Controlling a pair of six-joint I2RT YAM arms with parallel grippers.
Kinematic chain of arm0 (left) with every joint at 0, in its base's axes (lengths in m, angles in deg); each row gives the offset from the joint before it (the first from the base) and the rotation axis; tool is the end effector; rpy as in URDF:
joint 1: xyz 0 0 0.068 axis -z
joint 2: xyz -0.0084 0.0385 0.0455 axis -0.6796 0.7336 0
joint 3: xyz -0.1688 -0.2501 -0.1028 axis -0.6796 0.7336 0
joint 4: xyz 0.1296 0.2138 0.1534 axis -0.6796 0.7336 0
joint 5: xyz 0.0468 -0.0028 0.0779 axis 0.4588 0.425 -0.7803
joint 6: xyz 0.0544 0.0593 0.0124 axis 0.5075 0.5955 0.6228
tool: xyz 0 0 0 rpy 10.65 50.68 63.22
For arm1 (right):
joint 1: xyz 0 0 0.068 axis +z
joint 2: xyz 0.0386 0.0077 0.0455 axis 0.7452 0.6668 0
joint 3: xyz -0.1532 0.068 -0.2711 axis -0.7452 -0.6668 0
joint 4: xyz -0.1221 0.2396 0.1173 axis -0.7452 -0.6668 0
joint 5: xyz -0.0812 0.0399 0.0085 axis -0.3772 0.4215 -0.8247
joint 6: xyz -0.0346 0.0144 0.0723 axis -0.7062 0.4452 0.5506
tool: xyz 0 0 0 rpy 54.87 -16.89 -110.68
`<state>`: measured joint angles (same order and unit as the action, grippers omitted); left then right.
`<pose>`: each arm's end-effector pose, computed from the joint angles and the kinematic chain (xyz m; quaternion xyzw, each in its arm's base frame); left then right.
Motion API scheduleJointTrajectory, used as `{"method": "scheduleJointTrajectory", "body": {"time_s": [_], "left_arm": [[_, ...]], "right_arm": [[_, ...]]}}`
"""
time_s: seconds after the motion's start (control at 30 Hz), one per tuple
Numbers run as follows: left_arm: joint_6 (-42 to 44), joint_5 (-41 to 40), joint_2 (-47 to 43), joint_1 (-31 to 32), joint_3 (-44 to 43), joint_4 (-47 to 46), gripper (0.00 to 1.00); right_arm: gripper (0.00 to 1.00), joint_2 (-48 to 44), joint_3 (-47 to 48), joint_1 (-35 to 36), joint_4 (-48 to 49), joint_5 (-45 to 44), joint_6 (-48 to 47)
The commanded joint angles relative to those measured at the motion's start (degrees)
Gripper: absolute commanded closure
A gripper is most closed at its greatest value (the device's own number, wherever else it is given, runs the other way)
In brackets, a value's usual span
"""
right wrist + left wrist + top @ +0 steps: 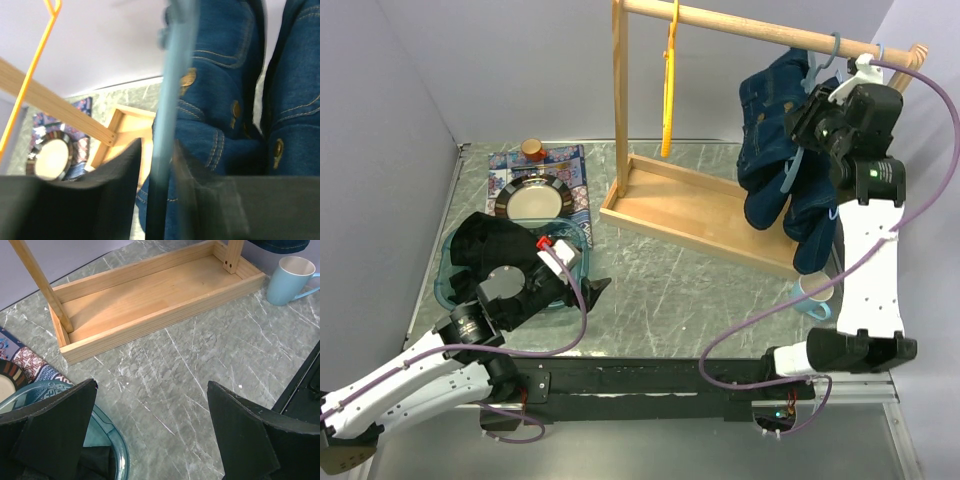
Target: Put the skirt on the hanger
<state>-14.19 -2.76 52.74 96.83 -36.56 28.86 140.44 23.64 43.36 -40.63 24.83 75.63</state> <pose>0.1121 -0.1373 0.3496 0.2877 0.6869 -0.2630 0.6134 0.3272 -0.0134 0.5695 0.0699 0.7719 0.1333 0.6176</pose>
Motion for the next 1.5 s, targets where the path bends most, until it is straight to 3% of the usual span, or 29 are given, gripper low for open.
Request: {"method": "scheduleJointTrajectory", "body": {"time_s": [0.0, 0.03, 0.3, 0.43, 0.53, 0.6, 0.77, 0.97, 1.17, 1.23, 1.27, 1.33, 1.4, 1.47], "left_arm": [[-1.88, -0.93, -0.32, -0.05, -0.03, -2.2, 0.03], [-2.15, -1.37, -0.14, -0.05, -0.12, -2.11, 0.03], [-9.26, -9.62, 2.32, -0.06, -0.74, -0.35, 0.03], [-17.25, -14.02, 1.71, -0.06, -1.0, 2.01, 0.03], [-24.89, -16.66, -0.14, -0.14, -2.67, 5.53, 0.03], [-31.13, -18.67, -2.07, -0.06, -4.42, 9.48, 0.03], [-43.78, -27.02, -4.97, -0.14, -7.85, 21.6, 0.03], [-56.63, -41.0, -2.96, -0.14, -10.14, 38.83, 0.03], [-58.84, -47.85, 4.58, -0.58, -9.09, 40.08, 0.05], [-53.78, -47.0, 7.75, -4.43, -9.09, 37.11, 0.05], [-50.87, -42.55, 10.73, -7.15, -8.65, 31.7, 0.05], [-43.77, -34.46, 13.38, -18.47, -7.51, 25.34, 0.05], [-42.15, -24.29, 16.55, -28.82, -5.93, 18.47, 0.04], [-43.28, -21.51, 19.18, -33.08, -6.1, 16.8, 0.03]], "right_arm": [[0.51, -7.07, -1.6, -0.37, 5.17, 2.05, -6.23], [0.42, -8.91, -1.95, -0.37, 4.65, 2.14, -7.02], [0.15, -19.46, -5.11, -0.28, 0.52, 2.49, -18.09], [0.01, -27.79, -8.97, -0.37, -3.26, 11.42, -27.58], [0.0, -31.68, -12.58, -0.28, -7.11, 20.04, -33.29], [0.0, -32.56, -14.77, -0.28, -9.67, 30.49, -36.9], [0.0, -34.06, -25.73, -0.02, -10.39, 52.19, -37.8], [0.0, -33.27, -38.23, 11.49, -11.62, 47.14, -43.84], [0.0, -31.78, -49.22, 15.01, -10.22, 48.71, -49.82], [0.0, -31.6, -51.6, 15.1, -9.69, 49.85, -51.58], [0.0, -31.43, -52.22, 15.1, -9.69, 50.21, -52.2], [0.0, -30.82, -54.23, 15.28, -9.42, 50.74, -53.17], [0.0, -30.37, -56.08, 15.28, -8.37, 51.35, -54.14], [0.0, -30.37, -59.6, 15.28, -5.83, 51.88, -53.88]]}}
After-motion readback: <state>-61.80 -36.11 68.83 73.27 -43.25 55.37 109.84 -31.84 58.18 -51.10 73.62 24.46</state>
